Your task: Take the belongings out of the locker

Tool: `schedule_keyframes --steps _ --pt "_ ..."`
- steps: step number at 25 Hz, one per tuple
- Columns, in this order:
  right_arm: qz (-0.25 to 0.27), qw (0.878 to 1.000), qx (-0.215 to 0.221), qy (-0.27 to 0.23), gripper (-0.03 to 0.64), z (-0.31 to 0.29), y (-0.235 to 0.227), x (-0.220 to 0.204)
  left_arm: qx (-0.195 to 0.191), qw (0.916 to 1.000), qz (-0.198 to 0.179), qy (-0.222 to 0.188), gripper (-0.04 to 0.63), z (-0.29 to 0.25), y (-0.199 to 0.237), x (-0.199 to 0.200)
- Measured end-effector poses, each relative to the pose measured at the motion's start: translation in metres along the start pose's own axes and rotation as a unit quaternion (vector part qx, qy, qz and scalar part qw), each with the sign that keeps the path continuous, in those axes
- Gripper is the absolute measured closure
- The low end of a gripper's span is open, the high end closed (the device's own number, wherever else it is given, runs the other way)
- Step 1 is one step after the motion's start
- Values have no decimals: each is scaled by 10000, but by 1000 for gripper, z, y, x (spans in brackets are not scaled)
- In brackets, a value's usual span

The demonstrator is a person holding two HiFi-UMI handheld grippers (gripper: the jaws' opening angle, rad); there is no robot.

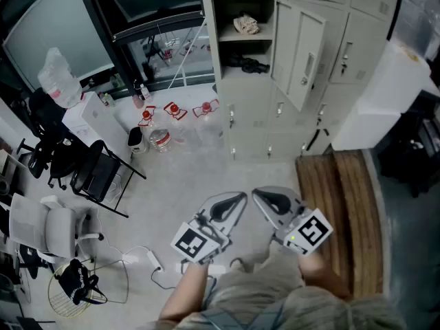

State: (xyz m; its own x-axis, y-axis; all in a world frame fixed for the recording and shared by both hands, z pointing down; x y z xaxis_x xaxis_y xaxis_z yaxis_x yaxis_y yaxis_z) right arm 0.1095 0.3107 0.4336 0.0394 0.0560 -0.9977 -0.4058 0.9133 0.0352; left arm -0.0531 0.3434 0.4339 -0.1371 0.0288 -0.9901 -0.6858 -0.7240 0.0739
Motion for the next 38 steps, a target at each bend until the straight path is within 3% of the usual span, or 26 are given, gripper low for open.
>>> schedule_keyframes --steps 13,18,22,28,38 --pt "131 9999 65 37 614 -22 6 4 76 9998 74 -145 592 5 16 8" --pt "-184 9998 109 34 614 -22 6 0 21 9998 134 -137 591 5 21 4" --pt "-282 9995 -131 39 614 -24 -4 -3 51 9996 236 -161 592 2 29 0" --pt "-257 9993 -245 84 614 -35 -41 -13 82 9994 324 -69 591 -23 55 -9" --pt "109 9998 -121 118 614 -84 -141 -11 119 9996 242 83 591 -113 133 -5"
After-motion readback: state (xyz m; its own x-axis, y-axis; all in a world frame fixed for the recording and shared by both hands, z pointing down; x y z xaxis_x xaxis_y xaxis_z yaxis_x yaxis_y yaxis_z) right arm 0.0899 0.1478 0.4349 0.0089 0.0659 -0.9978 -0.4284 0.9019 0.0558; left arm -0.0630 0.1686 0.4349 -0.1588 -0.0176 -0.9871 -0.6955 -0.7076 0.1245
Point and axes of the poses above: the fingertips, and each gripper's own axes: z backward along the fingers, y to its left, x out of its top, the point moved 9 cm from there along z, backward along the fingers, and after that the axes turned 1 degree about -x, right-handed, at the moved point
